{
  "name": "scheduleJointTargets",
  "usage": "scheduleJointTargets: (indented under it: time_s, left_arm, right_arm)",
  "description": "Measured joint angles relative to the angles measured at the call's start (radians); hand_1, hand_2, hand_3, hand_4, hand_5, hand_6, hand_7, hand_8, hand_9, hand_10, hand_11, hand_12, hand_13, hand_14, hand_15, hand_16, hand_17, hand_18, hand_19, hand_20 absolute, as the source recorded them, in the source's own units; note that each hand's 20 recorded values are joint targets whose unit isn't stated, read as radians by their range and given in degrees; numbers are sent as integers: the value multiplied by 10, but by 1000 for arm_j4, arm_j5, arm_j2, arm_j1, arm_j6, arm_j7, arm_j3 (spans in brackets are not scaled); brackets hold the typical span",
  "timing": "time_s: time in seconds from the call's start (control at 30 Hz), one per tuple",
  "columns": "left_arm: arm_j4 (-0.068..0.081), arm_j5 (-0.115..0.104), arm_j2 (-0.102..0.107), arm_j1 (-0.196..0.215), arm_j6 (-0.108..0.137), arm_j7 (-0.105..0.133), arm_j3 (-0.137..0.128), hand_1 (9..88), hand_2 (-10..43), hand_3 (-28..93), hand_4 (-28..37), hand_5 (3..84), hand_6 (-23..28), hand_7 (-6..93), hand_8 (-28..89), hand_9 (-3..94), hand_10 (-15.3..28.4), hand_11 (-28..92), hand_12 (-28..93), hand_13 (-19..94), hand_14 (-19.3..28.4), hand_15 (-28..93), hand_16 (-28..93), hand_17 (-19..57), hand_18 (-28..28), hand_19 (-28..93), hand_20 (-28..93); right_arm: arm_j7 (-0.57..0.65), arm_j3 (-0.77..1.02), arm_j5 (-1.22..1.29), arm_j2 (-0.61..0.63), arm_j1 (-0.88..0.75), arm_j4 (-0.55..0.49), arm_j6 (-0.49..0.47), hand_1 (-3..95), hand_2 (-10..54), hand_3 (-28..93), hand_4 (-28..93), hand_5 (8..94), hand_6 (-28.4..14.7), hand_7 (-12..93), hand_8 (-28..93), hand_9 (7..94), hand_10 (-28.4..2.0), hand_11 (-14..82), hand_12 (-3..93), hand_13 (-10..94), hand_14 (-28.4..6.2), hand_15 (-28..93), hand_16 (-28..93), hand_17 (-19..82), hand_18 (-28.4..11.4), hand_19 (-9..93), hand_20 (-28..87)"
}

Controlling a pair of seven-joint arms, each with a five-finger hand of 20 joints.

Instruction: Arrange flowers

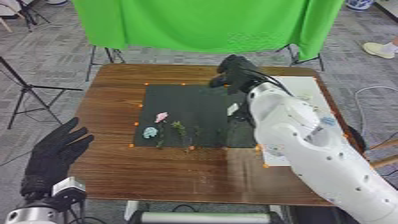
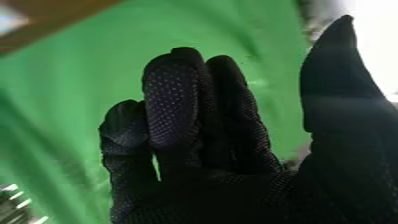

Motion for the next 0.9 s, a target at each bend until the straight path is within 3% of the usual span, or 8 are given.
scheduleJointTargets:
  time_s: [0.23, 0.57, 0.77, 0.9]
  left_arm:
    - [0, -2, 2, 0, 4, 6, 0, 244, 57, 812, -211, 380, 103, 138, -98, 348, 198, 265, 90, 253, 264, 489, -93, -106, 234, 568, -14]
    - [0, -2, 12, -1, 6, 10, 11, 244, 57, 811, -211, 380, 104, 139, -98, 348, 198, 267, 90, 252, 264, 490, -92, -106, 234, 568, -15]
    - [0, -2, 13, -2, 7, 11, 16, 244, 58, 810, -211, 380, 104, 139, -98, 348, 198, 267, 89, 252, 263, 489, -93, -107, 234, 568, -16]
    - [0, -2, 14, -4, 7, 13, 20, 244, 58, 810, -211, 381, 104, 138, -98, 348, 198, 267, 90, 252, 264, 490, -93, -106, 234, 568, -16]
  right_arm:
    - [6, 136, 7, 152, -136, 1, -1, 316, -95, 869, -283, 496, -49, 215, -156, 529, -140, 216, 126, 624, -118, 804, 98, 327, -208, 932, 519]
    - [95, 263, 16, 302, -261, 28, -18, 318, -95, 876, -283, 489, -53, 210, -154, 503, -168, 200, 123, 617, -112, 809, 89, 326, -207, 932, 504]
    - [219, 296, 50, 331, -277, 73, -118, 320, -95, 877, -283, 481, -64, 203, -151, 481, -180, 191, 124, 598, -117, 809, 73, 315, -212, 932, 463]
    - [246, 292, 88, 331, -270, 115, -126, 322, -95, 878, -283, 470, -67, 199, -148, 466, -185, 187, 123, 596, -118, 809, 68, 318, -214, 932, 462]
